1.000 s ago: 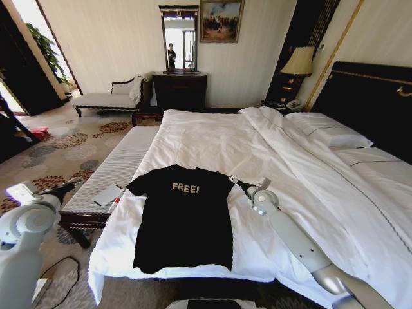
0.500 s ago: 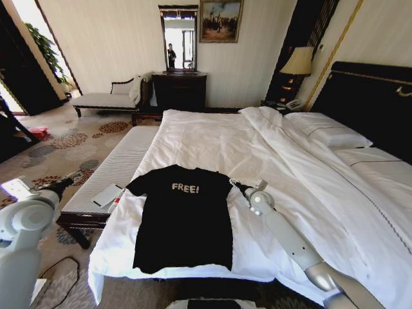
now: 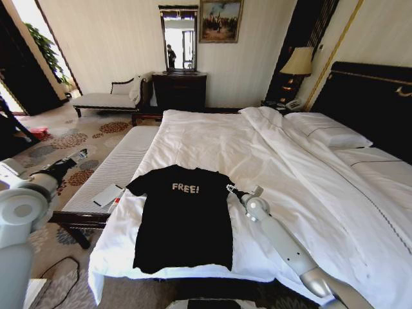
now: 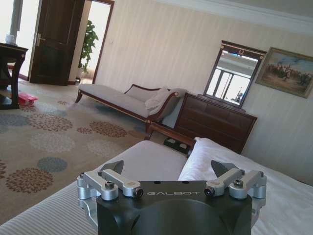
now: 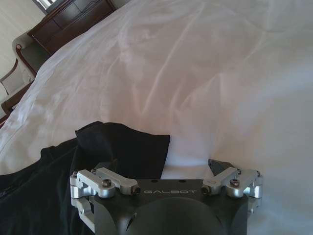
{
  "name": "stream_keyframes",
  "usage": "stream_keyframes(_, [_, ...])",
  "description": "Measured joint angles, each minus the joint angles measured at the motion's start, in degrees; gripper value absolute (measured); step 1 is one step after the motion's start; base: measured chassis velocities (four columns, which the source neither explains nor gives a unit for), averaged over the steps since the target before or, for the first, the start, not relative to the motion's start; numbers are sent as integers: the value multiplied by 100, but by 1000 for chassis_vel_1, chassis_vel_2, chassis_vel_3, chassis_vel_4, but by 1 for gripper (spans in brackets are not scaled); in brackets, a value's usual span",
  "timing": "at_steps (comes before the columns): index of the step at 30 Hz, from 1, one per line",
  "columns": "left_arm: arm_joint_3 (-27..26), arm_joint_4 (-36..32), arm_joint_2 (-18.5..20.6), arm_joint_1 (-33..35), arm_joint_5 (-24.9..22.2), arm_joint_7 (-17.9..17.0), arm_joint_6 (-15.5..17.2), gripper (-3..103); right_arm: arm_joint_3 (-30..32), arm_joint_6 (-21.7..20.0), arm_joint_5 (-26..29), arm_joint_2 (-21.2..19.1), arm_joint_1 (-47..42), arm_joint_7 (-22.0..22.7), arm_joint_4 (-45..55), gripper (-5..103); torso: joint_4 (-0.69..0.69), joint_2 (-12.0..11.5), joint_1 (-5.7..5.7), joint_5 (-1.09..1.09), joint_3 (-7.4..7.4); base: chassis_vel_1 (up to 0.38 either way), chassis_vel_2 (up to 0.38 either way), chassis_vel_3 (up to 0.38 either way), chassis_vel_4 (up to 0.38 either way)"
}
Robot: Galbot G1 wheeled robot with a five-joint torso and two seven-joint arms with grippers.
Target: Fold the clothes on the bed.
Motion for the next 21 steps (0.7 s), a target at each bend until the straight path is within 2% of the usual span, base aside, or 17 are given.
stream_keyframes(12, [37,17,-77,8,40,-52,34,100,1,179,-59,250,250,-95,-356,101,1,0,0,0,0,0,0,0,0])
stream_keyframes(15, [23,34,-57,1,42,-59,35,100,18,259,-108,249,250,-154,-433,92,-1,0,0,0,0,0,0,0,0])
stream_keyframes(16, [23,34,-57,1,42,-59,35,100,18,259,-108,249,250,-154,-433,92,-1,0,0,0,0,0,0,0,0])
stream_keyframes(19, [5,53,-13,-61,19,-67,36,100,53,270,-108,193,242,-186,-476,77,-1,0,0,0,0,0,0,0,0])
stream_keyframes(21, [2,57,-1,-74,8,-68,36,100,55,270,-112,188,235,-195,-486,77,-2,0,0,0,1,0,0,0,0])
